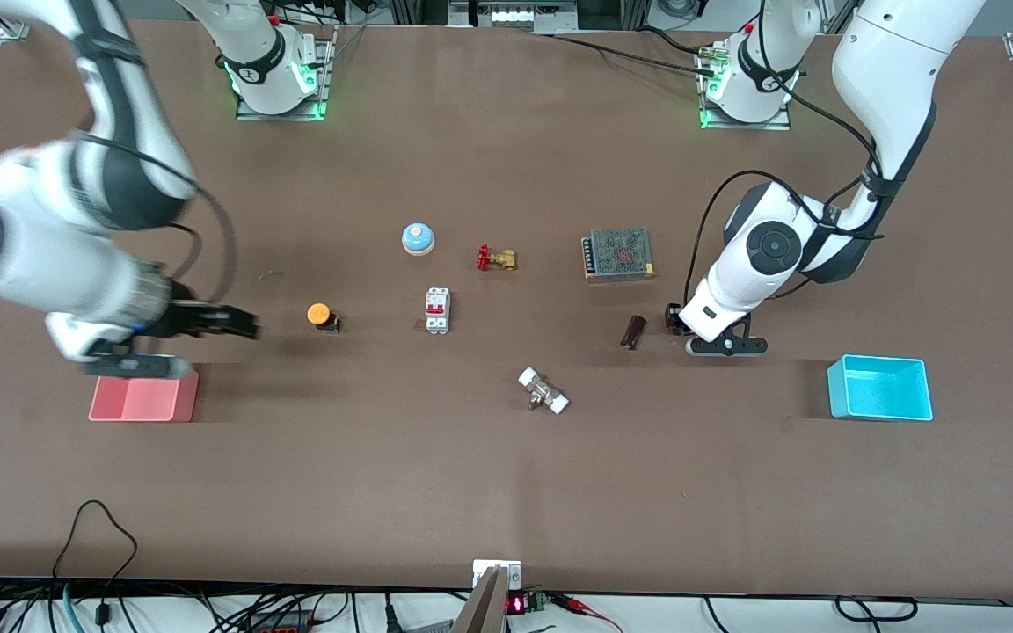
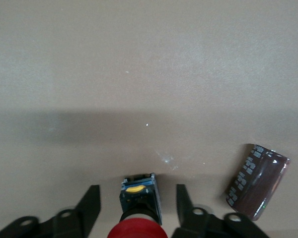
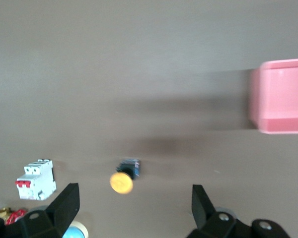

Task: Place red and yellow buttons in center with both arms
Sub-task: 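Set down the yellow button with the right gripper while the left gripper lowers, then release the red button with the left gripper while the right gripper withdraws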

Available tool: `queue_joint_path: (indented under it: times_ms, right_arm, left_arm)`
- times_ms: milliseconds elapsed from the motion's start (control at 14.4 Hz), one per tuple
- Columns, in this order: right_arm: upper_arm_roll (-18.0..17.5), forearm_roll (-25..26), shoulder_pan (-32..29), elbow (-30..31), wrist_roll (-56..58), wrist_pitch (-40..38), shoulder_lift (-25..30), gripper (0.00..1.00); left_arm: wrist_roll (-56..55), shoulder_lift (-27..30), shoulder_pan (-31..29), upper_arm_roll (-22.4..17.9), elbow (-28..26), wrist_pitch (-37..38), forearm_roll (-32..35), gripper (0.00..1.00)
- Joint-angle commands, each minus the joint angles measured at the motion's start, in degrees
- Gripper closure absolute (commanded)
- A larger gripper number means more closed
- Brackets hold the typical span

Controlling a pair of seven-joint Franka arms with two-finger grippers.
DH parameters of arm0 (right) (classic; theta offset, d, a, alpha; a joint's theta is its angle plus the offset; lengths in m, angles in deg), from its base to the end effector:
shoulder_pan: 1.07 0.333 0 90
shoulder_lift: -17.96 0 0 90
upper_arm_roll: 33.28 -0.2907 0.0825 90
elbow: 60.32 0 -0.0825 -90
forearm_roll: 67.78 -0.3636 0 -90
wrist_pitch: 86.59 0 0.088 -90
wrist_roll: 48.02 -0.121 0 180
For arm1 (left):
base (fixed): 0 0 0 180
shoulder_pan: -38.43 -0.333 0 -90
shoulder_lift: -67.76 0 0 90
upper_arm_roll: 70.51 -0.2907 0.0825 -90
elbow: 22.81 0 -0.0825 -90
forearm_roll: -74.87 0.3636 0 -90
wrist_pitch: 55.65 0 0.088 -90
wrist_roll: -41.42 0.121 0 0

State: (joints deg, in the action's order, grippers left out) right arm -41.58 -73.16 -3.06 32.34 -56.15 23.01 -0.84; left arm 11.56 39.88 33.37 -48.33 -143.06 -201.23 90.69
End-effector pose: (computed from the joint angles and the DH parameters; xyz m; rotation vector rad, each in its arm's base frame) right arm 0.6205 0.0685 0.4042 -3.0090 0.1077 0.0696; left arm 0.5327 -0.1697 0.1812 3.1180 0.0541 -0.0030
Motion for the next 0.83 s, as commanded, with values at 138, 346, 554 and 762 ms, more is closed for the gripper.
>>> queue_joint_path:
  times_ms: [138, 346, 554, 762]
  right_arm:
    - [4.9, 1.0, -0.4, -5.3, 1.7, -12.1, 7.0, 0.00]
    - [4.8, 7.3, -0.7, -5.2, 2.1, -15.5, 10.5, 0.00]
    - [4.8, 7.1, -1.3, -4.9, 1.6, -15.4, 10.8, 0.00]
    - [4.9, 7.1, -1.5, -4.9, 1.8, -14.9, 10.7, 0.00]
  left_arm:
    - [-1.2, 6.3, -0.5, 0.4, -1.4, 0.2, 1.3, 0.00]
    - [-0.5, 10.6, -0.9, 0.3, 0.8, 5.5, 1.3, 0.00]
    - [3.2, 13.1, -0.8, 0.5, 7.5, 19.6, 1.0, 0.00]
    - [9.1, 12.6, -0.6, 0.4, 17.2, 30.9, 0.3, 0.00]
